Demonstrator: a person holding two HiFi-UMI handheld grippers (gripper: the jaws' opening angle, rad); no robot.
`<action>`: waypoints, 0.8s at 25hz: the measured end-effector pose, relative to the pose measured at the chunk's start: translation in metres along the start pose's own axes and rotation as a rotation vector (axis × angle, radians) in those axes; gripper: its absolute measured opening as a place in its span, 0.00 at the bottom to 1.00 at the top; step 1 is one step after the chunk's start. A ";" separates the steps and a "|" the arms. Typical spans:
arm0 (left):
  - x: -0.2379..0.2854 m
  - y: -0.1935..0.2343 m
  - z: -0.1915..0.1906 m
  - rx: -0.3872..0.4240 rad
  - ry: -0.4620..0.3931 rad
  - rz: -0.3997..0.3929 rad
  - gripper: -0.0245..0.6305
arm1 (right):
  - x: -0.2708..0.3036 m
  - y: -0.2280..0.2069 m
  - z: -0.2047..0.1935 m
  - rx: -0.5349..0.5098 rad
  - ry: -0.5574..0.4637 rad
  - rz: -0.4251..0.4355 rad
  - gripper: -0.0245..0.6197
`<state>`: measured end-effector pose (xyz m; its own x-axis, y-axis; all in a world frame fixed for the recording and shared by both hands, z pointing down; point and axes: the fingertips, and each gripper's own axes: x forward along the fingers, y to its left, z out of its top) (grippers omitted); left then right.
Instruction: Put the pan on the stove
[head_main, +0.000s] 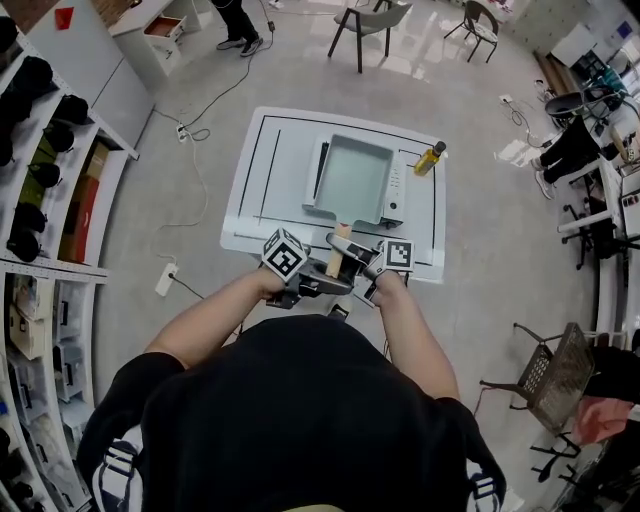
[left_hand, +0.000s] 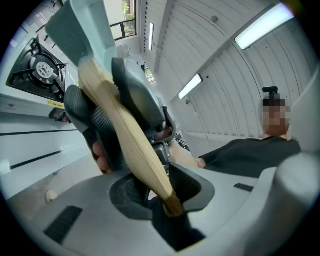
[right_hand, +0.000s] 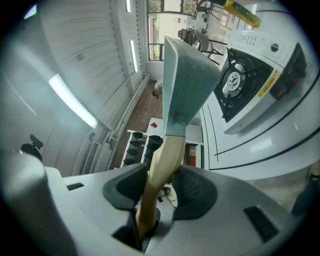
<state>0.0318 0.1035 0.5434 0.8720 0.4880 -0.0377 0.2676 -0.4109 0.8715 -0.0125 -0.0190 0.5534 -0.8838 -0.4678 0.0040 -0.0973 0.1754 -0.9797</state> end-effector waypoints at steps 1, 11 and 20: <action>0.001 0.003 0.005 0.000 -0.006 0.003 0.20 | -0.001 -0.001 0.005 -0.001 0.004 0.000 0.28; 0.009 0.028 0.044 -0.013 -0.037 0.030 0.20 | -0.007 -0.012 0.045 0.012 0.057 0.019 0.28; 0.019 0.047 0.073 -0.015 -0.056 0.050 0.20 | -0.015 -0.020 0.076 0.023 0.095 0.027 0.28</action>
<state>0.0908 0.0370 0.5477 0.9057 0.4234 -0.0211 0.2178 -0.4220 0.8801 0.0373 -0.0818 0.5574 -0.9255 -0.3788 -0.0042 -0.0637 0.1666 -0.9840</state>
